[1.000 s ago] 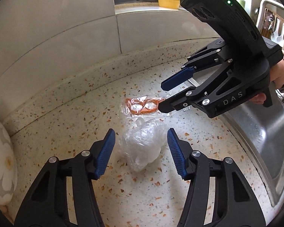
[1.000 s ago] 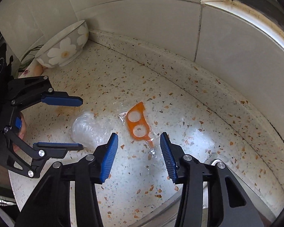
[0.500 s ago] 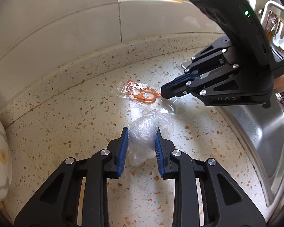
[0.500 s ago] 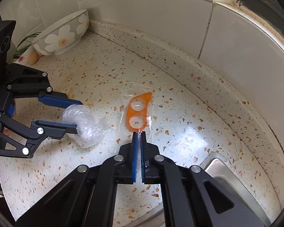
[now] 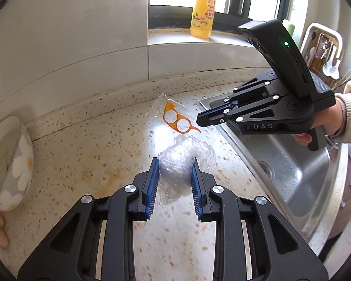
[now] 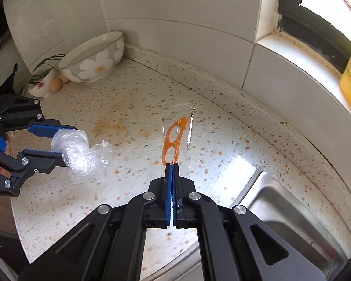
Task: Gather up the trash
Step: 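Lower plastic bag and orange wrapper into the bin and open both tools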
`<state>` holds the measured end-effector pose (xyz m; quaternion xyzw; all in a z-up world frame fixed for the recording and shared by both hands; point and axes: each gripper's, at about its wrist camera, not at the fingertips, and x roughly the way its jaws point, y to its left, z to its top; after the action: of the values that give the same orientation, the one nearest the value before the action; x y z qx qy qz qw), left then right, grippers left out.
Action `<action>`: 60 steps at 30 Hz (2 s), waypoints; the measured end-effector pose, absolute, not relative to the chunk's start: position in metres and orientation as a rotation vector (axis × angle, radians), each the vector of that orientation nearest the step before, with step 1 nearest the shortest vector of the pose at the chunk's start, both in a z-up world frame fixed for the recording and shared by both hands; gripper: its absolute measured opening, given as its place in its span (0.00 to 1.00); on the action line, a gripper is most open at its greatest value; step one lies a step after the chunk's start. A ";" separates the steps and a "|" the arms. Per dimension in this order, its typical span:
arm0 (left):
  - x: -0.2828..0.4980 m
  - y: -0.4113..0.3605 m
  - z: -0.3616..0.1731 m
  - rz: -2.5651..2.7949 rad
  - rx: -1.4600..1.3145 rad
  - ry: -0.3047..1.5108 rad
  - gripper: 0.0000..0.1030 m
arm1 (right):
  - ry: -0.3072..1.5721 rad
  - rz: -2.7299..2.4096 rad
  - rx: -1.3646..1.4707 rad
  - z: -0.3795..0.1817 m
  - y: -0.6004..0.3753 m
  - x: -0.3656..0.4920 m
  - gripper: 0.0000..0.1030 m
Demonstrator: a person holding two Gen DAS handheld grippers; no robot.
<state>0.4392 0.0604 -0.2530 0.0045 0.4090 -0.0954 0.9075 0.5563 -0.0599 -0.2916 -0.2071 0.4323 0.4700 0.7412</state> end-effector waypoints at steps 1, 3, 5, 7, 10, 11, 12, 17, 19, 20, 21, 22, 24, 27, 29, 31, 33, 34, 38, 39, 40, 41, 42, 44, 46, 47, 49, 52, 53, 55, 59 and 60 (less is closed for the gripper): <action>0.429 0.061 -0.250 -0.200 0.006 0.839 0.24 | 0.945 1.025 -0.453 -0.288 -0.061 0.547 0.00; 0.413 0.059 -0.247 -0.213 0.006 0.836 0.24 | 0.945 1.012 -0.445 -0.281 -0.064 0.526 0.00; 0.394 0.057 -0.246 -0.229 0.013 0.830 0.24 | 0.943 0.997 -0.431 -0.273 -0.067 0.501 0.00; 0.371 0.059 -0.245 -0.245 0.016 0.824 0.24 | 0.938 0.982 -0.418 -0.271 -0.069 0.475 0.00; 0.335 0.065 -0.244 -0.269 0.016 0.811 0.25 | 0.933 0.952 -0.395 -0.271 -0.070 0.435 0.00; 0.321 0.068 -0.244 -0.275 0.015 0.802 0.25 | 0.935 0.940 -0.382 -0.272 -0.070 0.421 0.00; 0.308 0.071 -0.244 -0.277 0.019 0.788 0.25 | 0.939 0.924 -0.365 -0.274 -0.070 0.406 0.00; 0.235 0.081 -0.247 -0.318 0.013 0.753 0.25 | 0.947 0.851 -0.269 -0.274 -0.072 0.334 0.00; 0.207 0.082 -0.248 -0.343 0.015 0.750 0.25 | 0.948 0.816 -0.249 -0.274 -0.074 0.302 0.00; 0.195 0.082 -0.249 -0.355 0.021 0.748 0.25 | 0.950 0.805 -0.237 -0.274 -0.075 0.289 0.00; 0.181 0.081 -0.249 -0.363 0.030 0.742 0.25 | 0.954 0.797 -0.225 -0.274 -0.076 0.274 0.00; 0.171 0.080 -0.249 -0.369 0.032 0.740 0.25 | 0.960 0.793 -0.217 -0.275 -0.077 0.259 0.00; 0.148 0.079 -0.249 -0.372 0.014 0.735 0.25 | 0.964 0.798 -0.214 -0.276 -0.077 0.231 0.00; 0.121 0.076 -0.257 -0.375 -0.015 0.764 0.25 | 0.987 0.817 -0.238 -0.280 -0.077 0.193 0.00; 0.106 0.073 -0.265 -0.366 -0.015 0.790 0.25 | 1.003 0.829 -0.247 -0.284 -0.079 0.175 0.00; 0.087 0.072 -0.273 -0.350 -0.037 0.793 0.25 | 1.025 0.849 -0.239 -0.292 -0.082 0.164 0.00; 0.074 0.071 -0.284 -0.324 -0.055 0.806 0.25 | 1.044 0.883 -0.242 -0.304 -0.085 0.153 0.00; 0.069 0.070 -0.290 -0.313 -0.058 0.816 0.25 | 1.051 0.898 -0.255 -0.312 -0.087 0.148 0.00; 0.051 0.062 -0.322 -0.269 -0.068 0.863 0.25 | 1.098 0.969 -0.295 -0.349 -0.089 0.133 0.00; 0.049 0.060 -0.332 -0.261 -0.073 0.876 0.25 | 1.107 0.981 -0.314 -0.361 -0.090 0.128 0.00; 0.046 0.056 -0.347 -0.249 -0.075 0.897 0.25 | 1.122 0.998 -0.325 -0.374 -0.091 0.124 0.00; 0.045 0.053 -0.358 -0.240 -0.076 0.913 0.25 | 1.137 1.009 -0.331 -0.387 -0.091 0.120 0.00; 0.042 0.049 -0.374 -0.233 -0.075 0.930 0.25 | 1.154 1.021 -0.341 -0.403 -0.093 0.116 0.00; 0.039 0.042 -0.402 -0.224 -0.068 0.954 0.25 | 1.182 1.042 -0.365 -0.436 -0.095 0.107 0.00; 0.036 0.035 -0.437 -0.210 -0.072 0.982 0.25 | 1.205 1.047 -0.376 -0.468 -0.098 0.101 0.00; 0.035 0.033 -0.454 -0.201 -0.083 0.997 0.25 | 1.218 1.041 -0.380 -0.488 -0.100 0.098 0.00; 0.035 0.032 -0.487 -0.179 -0.111 1.027 0.25 | 1.245 1.022 -0.368 -0.523 -0.103 0.094 0.00; 0.037 0.030 -0.538 -0.148 -0.147 1.061 0.25 | 1.290 0.986 -0.351 -0.578 -0.105 0.089 0.00; 0.038 0.030 -0.555 -0.137 -0.162 1.070 0.25 | 1.303 0.970 -0.344 -0.595 -0.105 0.089 0.00; 0.042 0.033 -0.586 -0.111 -0.193 1.083 0.25 | 1.328 0.939 -0.331 -0.628 -0.103 0.089 0.00; 0.053 0.041 -0.637 -0.078 -0.244 1.093 0.26 | 1.365 0.900 -0.329 -0.688 -0.095 0.090 0.00; 0.056 0.043 -0.650 -0.072 -0.256 1.095 0.26 | 1.376 0.892 -0.328 -0.699 -0.092 0.093 0.00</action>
<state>0.0557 0.0427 -0.6498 -0.1212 0.5189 -0.0340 0.8455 0.0932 -0.0922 -0.6987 -0.1454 0.6106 0.3958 0.6704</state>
